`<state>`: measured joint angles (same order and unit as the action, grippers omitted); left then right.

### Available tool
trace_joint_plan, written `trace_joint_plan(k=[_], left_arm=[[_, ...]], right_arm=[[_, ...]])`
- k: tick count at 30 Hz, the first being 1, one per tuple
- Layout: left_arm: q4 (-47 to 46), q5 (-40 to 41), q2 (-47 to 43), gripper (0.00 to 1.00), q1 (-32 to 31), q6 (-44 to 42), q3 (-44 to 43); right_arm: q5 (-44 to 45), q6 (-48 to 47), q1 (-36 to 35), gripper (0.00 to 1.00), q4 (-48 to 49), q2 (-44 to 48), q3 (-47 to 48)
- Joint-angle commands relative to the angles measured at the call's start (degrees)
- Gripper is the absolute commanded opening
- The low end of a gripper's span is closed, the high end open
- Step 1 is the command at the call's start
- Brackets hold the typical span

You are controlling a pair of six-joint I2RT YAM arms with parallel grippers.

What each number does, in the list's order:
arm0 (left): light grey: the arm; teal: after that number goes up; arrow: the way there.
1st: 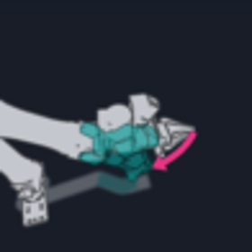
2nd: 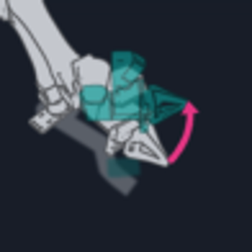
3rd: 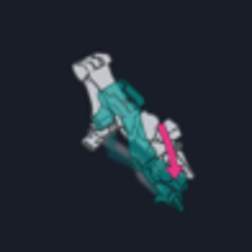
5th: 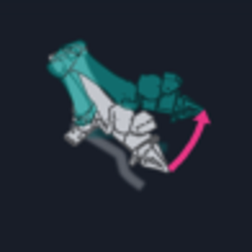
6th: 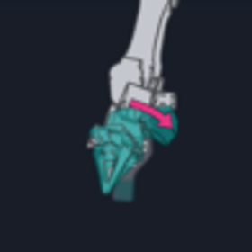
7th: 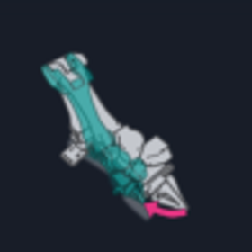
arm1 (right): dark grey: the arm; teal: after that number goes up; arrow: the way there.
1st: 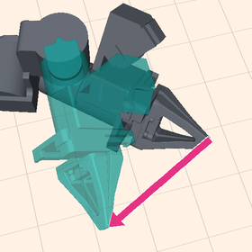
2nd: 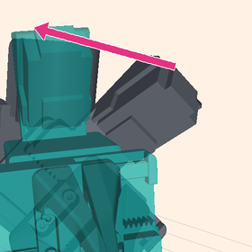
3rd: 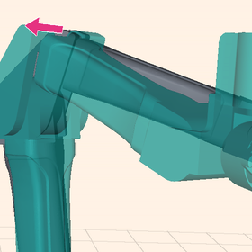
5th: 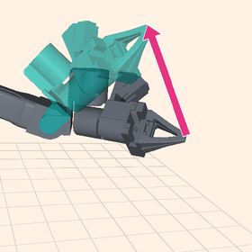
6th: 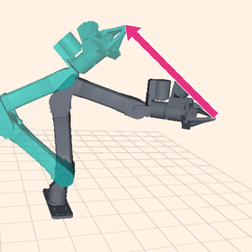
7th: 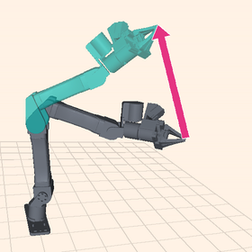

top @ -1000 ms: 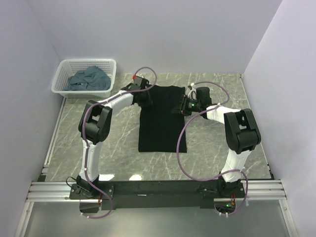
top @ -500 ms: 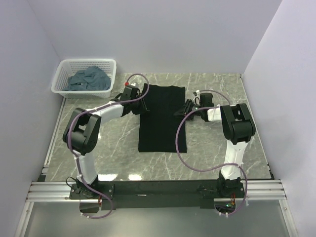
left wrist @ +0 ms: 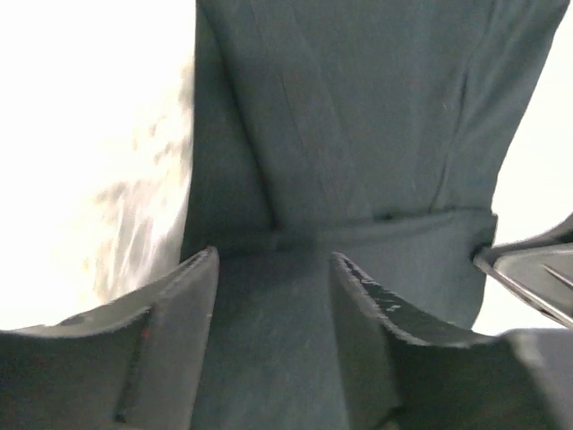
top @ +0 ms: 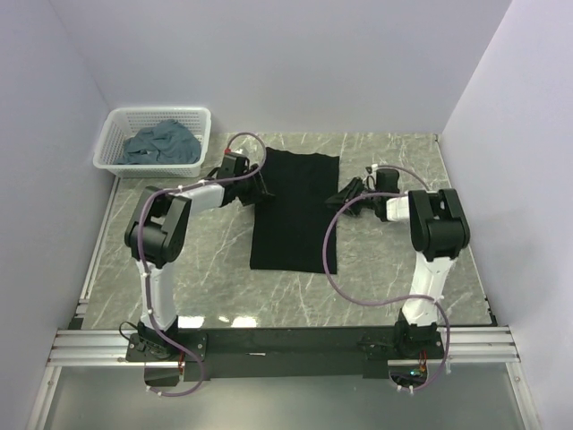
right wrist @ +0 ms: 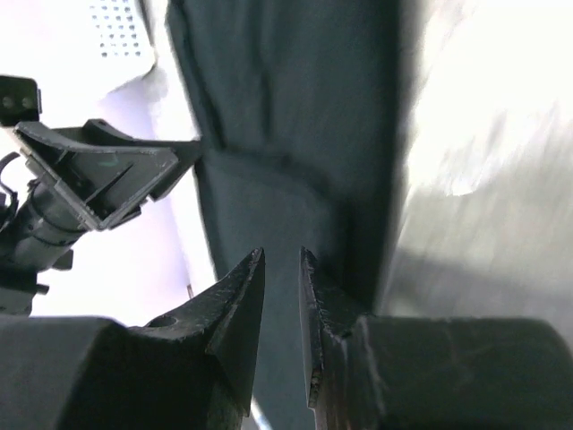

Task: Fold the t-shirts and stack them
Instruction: Fold the tshirt

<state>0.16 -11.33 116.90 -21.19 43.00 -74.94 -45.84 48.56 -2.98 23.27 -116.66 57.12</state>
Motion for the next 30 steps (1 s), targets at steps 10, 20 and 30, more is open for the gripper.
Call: trace_joint_plan(k=[10, 20, 30], left_arm=[[7.30, 3.08, -29.88, 0.62, -10.61, 4.71, 23.75], [3.87, 2.28, -27.26, 0.47, -13.18, 11.57, 37.93], [16.35, 9.30, -36.82, 0.48, -11.33, 13.60, 39.60]], right_arm=[[-3.90, -5.57, -8.78, 0.31, -3.03, 27.88, -23.01], [-7.15, 0.83, -5.46, 0.30, 9.16, 14.64, -35.23], [0.75, -4.24, -2.73, 0.29, -5.14, 21.10, -34.72]])
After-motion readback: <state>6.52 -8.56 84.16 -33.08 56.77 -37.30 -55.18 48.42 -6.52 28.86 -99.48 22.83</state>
